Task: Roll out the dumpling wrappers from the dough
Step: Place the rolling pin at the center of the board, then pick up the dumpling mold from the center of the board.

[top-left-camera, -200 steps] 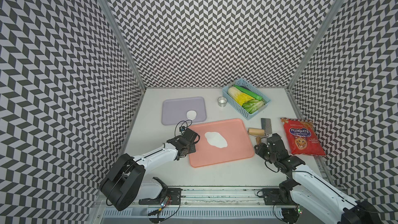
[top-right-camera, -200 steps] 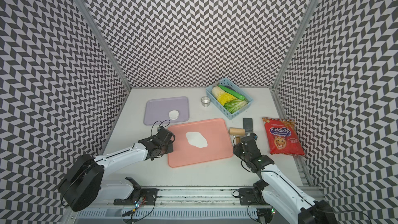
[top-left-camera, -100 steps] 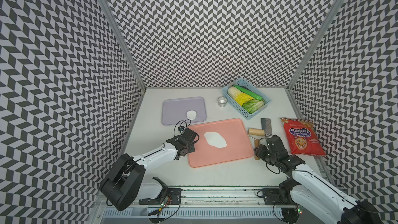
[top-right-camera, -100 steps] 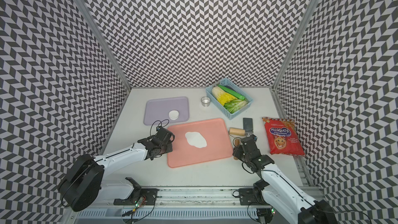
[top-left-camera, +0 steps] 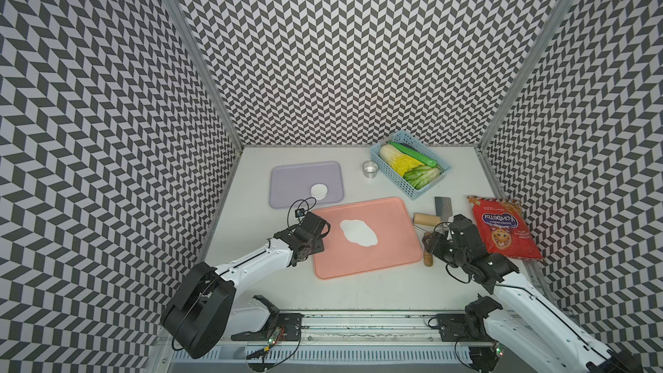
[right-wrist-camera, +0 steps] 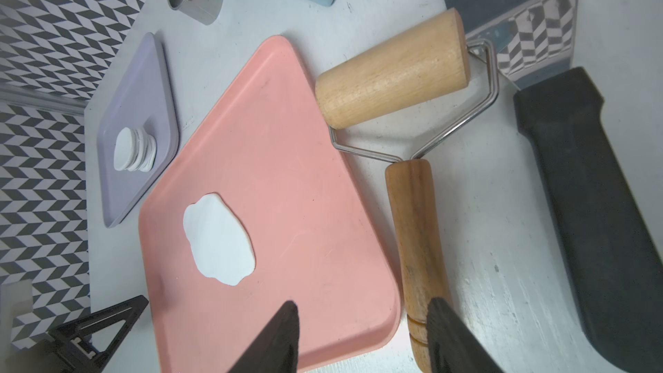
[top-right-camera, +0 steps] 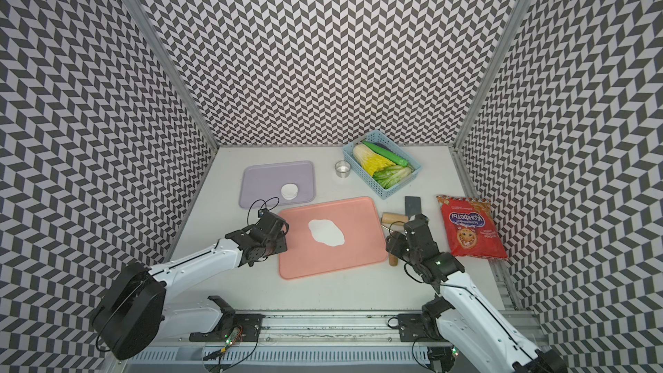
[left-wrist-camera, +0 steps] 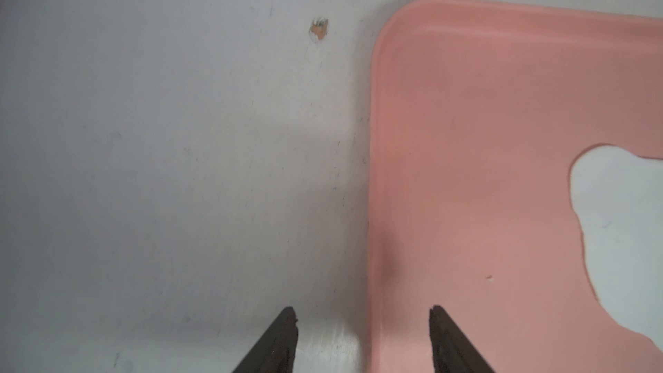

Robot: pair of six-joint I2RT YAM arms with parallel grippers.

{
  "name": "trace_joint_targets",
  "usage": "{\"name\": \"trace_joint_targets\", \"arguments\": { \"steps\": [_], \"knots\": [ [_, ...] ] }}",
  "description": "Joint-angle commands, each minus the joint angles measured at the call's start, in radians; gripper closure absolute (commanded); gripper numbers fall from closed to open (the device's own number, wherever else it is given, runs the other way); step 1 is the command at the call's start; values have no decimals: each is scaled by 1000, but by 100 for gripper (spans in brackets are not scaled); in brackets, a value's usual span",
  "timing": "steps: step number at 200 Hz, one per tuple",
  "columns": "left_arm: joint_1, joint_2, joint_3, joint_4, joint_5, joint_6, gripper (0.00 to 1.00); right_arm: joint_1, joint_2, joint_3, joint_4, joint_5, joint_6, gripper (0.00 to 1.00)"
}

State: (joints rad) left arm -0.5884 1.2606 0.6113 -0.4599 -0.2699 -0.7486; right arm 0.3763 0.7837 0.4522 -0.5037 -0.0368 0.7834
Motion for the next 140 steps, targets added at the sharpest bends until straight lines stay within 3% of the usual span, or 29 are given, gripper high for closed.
{"name": "trace_joint_targets", "arguments": {
  "steps": [1,36,78,140],
  "knots": [
    [-1,-35,77,-26,20,32,33,1,-11,49,17,-35,-49,41],
    [-14,30,244,-37,59,93,30,4,-14,77,50,-78,-94,42],
    [-18,279,553,-72,103,174,43,16,-14,92,58,-82,-116,45],
    [-7,665,986,-126,135,229,35,35,-2,94,64,-68,-135,42]
  ]
}}
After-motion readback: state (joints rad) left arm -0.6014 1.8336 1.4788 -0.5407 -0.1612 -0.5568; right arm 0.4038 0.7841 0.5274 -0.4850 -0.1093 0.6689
